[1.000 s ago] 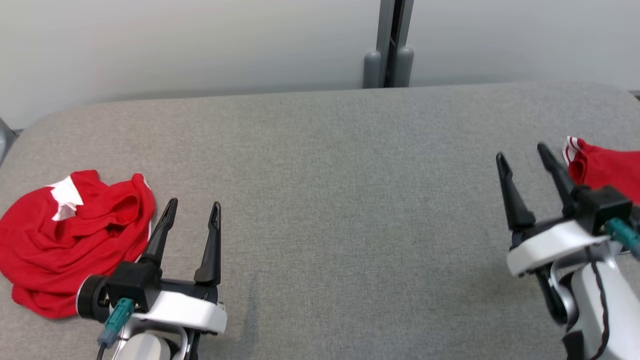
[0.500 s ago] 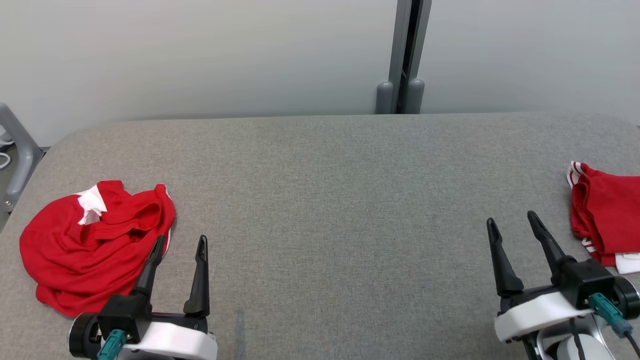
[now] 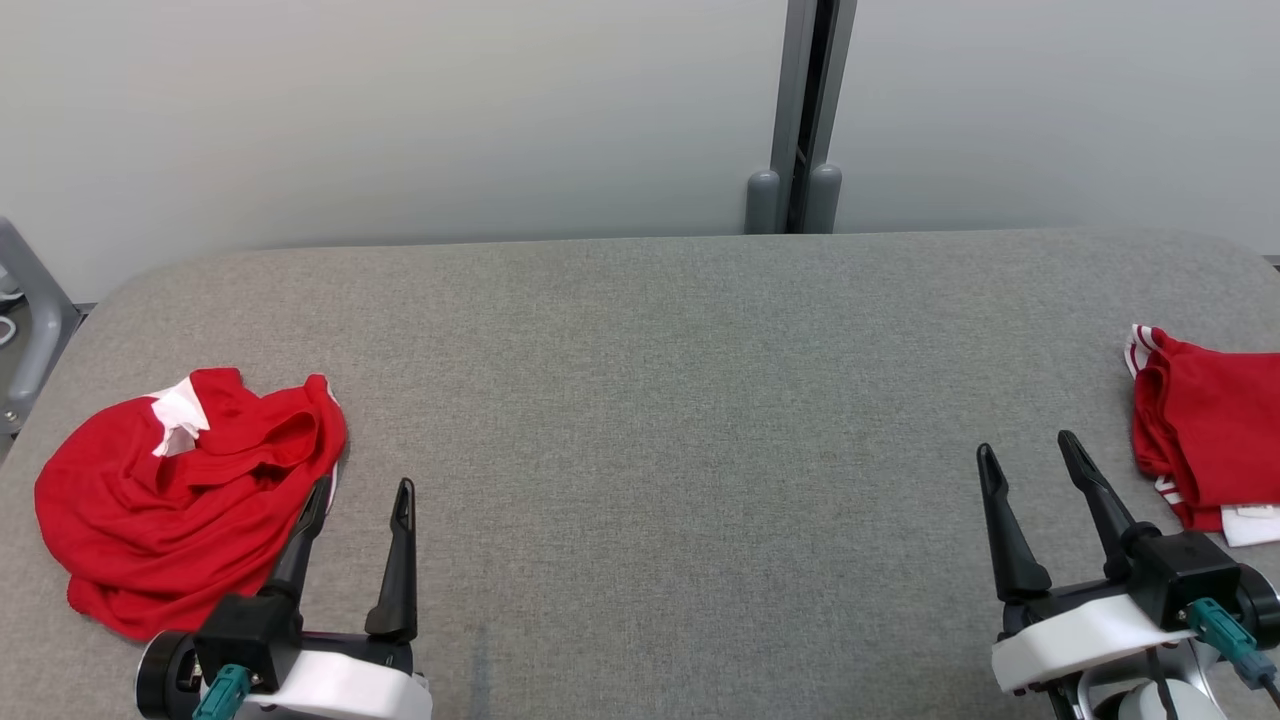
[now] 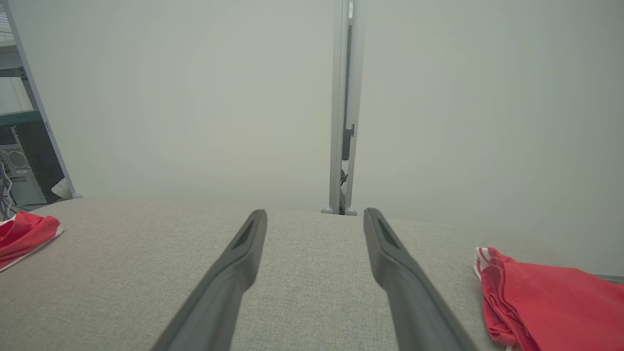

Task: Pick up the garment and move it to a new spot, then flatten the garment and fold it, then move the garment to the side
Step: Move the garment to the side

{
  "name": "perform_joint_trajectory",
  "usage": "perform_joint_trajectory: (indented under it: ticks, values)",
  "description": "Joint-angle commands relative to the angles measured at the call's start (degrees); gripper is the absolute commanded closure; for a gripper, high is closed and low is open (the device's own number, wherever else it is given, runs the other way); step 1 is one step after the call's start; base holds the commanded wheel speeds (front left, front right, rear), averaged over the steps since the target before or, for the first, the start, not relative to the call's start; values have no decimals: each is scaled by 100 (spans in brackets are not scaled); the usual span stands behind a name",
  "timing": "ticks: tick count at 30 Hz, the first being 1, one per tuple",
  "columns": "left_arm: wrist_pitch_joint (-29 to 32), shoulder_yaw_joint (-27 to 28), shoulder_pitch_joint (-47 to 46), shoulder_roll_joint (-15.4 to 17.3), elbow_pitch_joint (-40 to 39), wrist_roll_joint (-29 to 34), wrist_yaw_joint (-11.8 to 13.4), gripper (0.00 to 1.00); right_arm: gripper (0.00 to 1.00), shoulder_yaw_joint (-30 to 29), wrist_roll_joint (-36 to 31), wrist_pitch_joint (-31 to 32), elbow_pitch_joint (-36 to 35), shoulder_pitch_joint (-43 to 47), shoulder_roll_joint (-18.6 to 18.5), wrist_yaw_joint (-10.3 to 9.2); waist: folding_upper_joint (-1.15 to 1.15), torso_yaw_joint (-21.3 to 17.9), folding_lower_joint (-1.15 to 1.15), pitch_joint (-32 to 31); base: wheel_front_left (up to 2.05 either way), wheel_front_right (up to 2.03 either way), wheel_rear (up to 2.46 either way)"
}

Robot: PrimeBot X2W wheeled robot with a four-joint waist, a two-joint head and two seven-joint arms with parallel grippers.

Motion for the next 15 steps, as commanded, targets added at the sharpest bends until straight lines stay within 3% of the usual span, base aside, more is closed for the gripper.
perform_joint_trajectory:
  ticks: [1,15]
  values:
    - [-25,-8,22,13,2,19,3,0,0,-31,28,-37,-18,6,-16,-4,0,-6,0,-1,0,0,0]
    - [-26,-76,-14,13,5,-62,81,0,0,22,94,-37,31,-46,-15,-4,0,-101,0,48,0,0,0]
